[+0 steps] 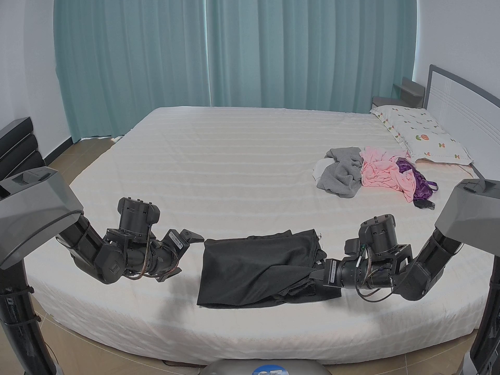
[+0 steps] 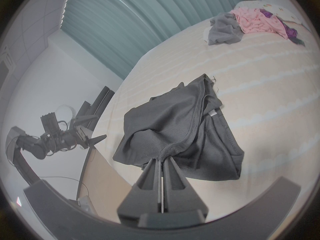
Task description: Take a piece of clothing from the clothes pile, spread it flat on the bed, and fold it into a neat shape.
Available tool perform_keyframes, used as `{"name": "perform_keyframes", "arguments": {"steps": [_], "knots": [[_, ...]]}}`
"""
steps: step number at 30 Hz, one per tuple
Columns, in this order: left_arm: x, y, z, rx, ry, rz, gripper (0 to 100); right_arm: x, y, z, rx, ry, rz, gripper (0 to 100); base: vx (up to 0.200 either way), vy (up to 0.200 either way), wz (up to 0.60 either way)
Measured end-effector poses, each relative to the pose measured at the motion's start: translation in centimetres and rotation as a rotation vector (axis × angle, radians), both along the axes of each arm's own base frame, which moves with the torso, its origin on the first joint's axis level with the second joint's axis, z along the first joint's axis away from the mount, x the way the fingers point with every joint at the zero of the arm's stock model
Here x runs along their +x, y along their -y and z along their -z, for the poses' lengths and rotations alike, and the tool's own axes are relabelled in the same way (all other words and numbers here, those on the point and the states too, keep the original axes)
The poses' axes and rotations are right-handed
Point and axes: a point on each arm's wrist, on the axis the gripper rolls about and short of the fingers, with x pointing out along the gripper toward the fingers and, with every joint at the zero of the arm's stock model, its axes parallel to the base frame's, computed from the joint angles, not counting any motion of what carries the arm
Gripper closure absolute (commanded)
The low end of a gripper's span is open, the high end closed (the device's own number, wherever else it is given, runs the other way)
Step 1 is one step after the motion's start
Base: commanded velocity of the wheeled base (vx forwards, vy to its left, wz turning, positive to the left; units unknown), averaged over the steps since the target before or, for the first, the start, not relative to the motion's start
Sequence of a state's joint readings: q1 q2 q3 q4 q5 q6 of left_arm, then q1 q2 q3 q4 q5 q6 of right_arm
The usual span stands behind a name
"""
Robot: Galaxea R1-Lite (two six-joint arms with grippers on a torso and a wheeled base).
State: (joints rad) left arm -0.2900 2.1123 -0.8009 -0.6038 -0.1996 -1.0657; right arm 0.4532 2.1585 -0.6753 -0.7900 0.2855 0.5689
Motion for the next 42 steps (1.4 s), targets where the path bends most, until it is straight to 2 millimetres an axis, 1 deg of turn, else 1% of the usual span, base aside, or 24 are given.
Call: {"name": "perform_keyframes", "arguments": {"steps": [7,15,20,25,26,30,33,37,42], "knots": [[0.0,0.0,0.0,0.001,0.000,0.000,0,-0.8,1.0,-0.2,-0.060,0.039,-0.043,100,0.000,0.000,0.00],[0.0,0.1,0.0,0.004,0.002,0.005,0,-1.5,3.2,-0.2,-0.174,0.039,-0.089,100,0.000,0.000,0.00],[0.5,1.1,0.0,0.005,0.020,0.030,0,-1.2,4.3,-0.2,-0.210,0.057,-0.091,100,0.000,0.000,0.00],[1.7,2.5,0.5,0.011,0.038,0.053,0,-1.0,4.3,0.2,-0.219,0.045,-0.090,100,0.000,0.000,0.00],[2.1,2.9,0.6,0.018,0.047,0.055,0,-1.0,4.2,0.4,-0.221,0.041,-0.093,0,0.000,0.000,0.00],[3.4,3.8,1.1,0.060,0.075,0.072,0,-0.7,3.7,1.3,-0.227,0.025,-0.106,0,0.000,0.000,0.00],[4.2,4.2,1.5,0.083,0.081,0.078,0,0.2,3.2,1.5,-0.214,0.031,-0.102,0,0.000,0.000,0.00],[4.9,4.6,2.1,0.103,0.082,0.072,0,1.9,2.5,1.3,-0.148,0.023,-0.034,0,0.000,0.000,0.00],[5.5,4.6,2.8,0.116,0.081,0.068,0,5.2,1.5,0.5,-0.052,0.042,0.057,0,0.000,0.000,0.00]]}}
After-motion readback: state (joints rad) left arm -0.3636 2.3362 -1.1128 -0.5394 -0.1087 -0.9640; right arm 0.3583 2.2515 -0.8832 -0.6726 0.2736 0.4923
